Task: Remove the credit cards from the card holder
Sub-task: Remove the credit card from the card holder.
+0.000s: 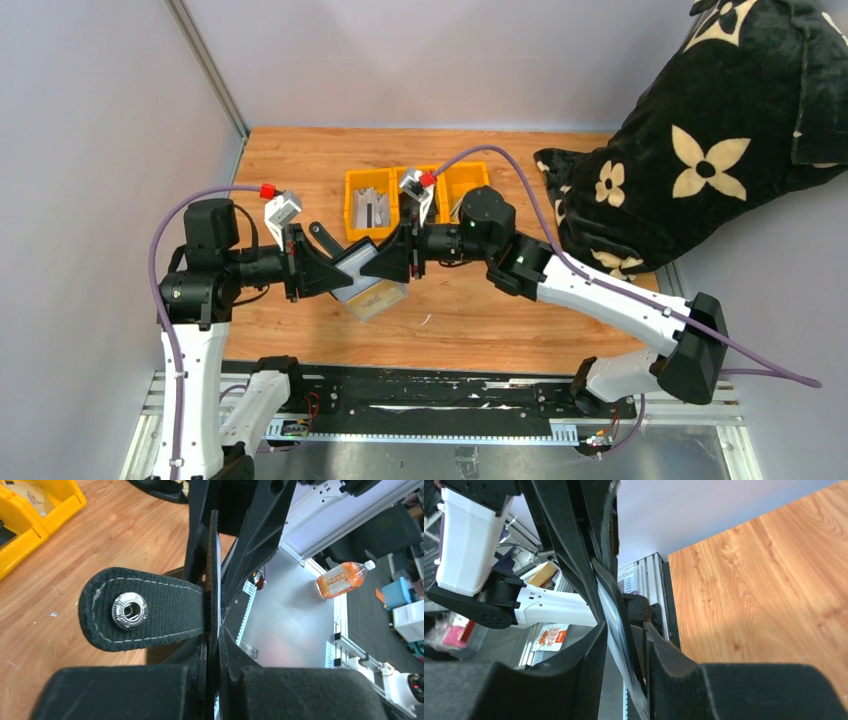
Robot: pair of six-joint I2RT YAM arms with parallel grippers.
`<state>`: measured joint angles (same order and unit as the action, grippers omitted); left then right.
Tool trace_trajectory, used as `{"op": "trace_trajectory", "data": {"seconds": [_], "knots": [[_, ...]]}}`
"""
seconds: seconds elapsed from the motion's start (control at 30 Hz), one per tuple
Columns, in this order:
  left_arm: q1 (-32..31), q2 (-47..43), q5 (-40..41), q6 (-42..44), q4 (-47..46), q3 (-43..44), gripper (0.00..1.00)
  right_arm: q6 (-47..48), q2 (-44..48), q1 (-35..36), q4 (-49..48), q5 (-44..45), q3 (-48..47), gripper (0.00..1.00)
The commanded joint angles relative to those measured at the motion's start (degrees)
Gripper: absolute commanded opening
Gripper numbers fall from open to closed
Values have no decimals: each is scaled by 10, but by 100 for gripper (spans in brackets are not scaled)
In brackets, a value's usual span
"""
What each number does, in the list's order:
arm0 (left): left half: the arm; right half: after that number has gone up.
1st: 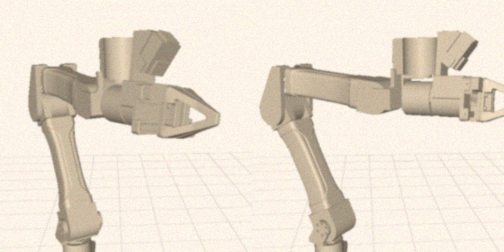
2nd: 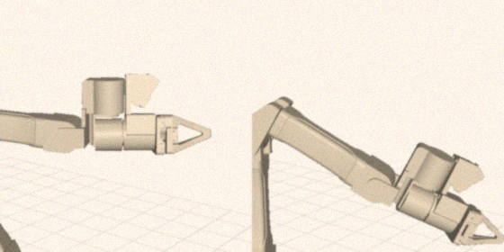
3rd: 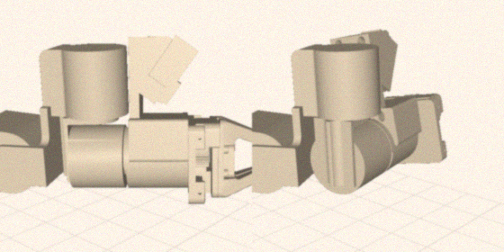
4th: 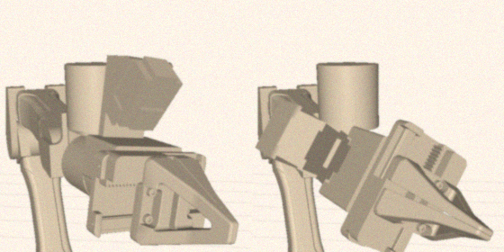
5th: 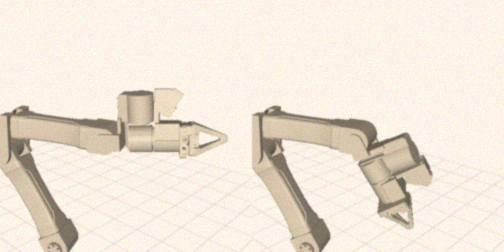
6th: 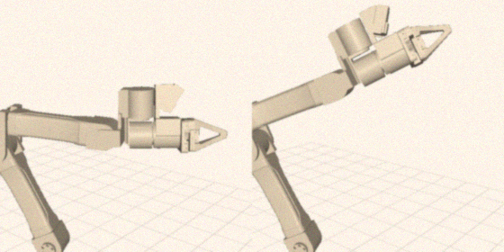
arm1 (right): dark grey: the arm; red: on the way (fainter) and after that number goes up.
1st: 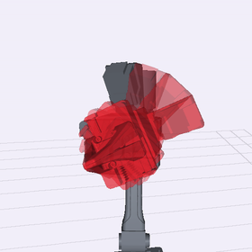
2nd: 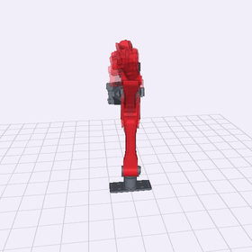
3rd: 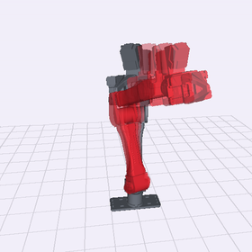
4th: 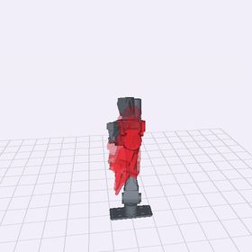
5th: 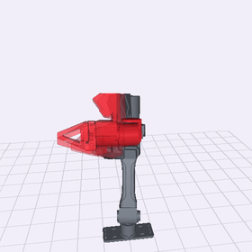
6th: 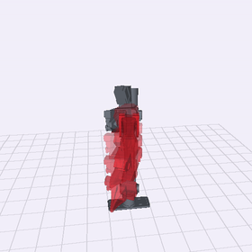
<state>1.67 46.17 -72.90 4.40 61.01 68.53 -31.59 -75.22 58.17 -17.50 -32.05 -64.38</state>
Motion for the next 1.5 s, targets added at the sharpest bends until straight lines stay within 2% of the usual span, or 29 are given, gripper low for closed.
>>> {"op": "trace_trajectory", "data": {"seconds": [0.0,0.17,0.33,0.4,0.47,0.5,0.57,0.63,0.67,0.73,0.8,0.93,1.07,1.2,1.37,1.47], "knots": [[-2,-22,-31,17,-3,-7,0,91,-36,-12,122,-96,-107,36],[-2,-25,-45,13,-5,-15,0,184,-90,-17,286,-233,-215,36],[-2,-32,-48,18,-6,-14,0,281,-129,-16,427,-279,-298,26],[-1,-31,-47,20,-6,-11,0,302,-136,-17,455,-289,-319,19],[-2,-31,-48,22,-5,-8,0,313,-144,-17,475,-282,-336,6],[-2,-30,-44,23,-5,-6,10,312,-147,-17,476,-270,-344,0],[-1,-29,-30,21,-3,-4,61,299,-151,-17,464,-234,-356,0],[-2,-30,-11,22,-2,0,95,263,-141,-17,417,-204,-349,0],[-1,-32,-4,23,-1,2,99,239,-135,-17,377,-194,-334,0],[-2,-34,-1,21,-2,2,100,174,-99,-18,273,-164,-283,0],[-2,-34,-12,11,-1,-5,100,104,-61,-17,112,-117,-204,0],[-2,-29,-23,4,1,-19,100,-35,-12,-17,-110,-65,-85,0],[-1,-22,-45,3,1,-27,100,-81,-4,-17,-178,-44,-53,0],[-2,-22,-65,4,2,-37,99,-96,5,-14,-246,13,-10,0],[-1,-23,-66,2,1,-51,87,-107,18,-10,-355,102,53,0],[0,-18,-78,-1,2,-61,75,-113,20,-3,-401,127,82,0]]}}
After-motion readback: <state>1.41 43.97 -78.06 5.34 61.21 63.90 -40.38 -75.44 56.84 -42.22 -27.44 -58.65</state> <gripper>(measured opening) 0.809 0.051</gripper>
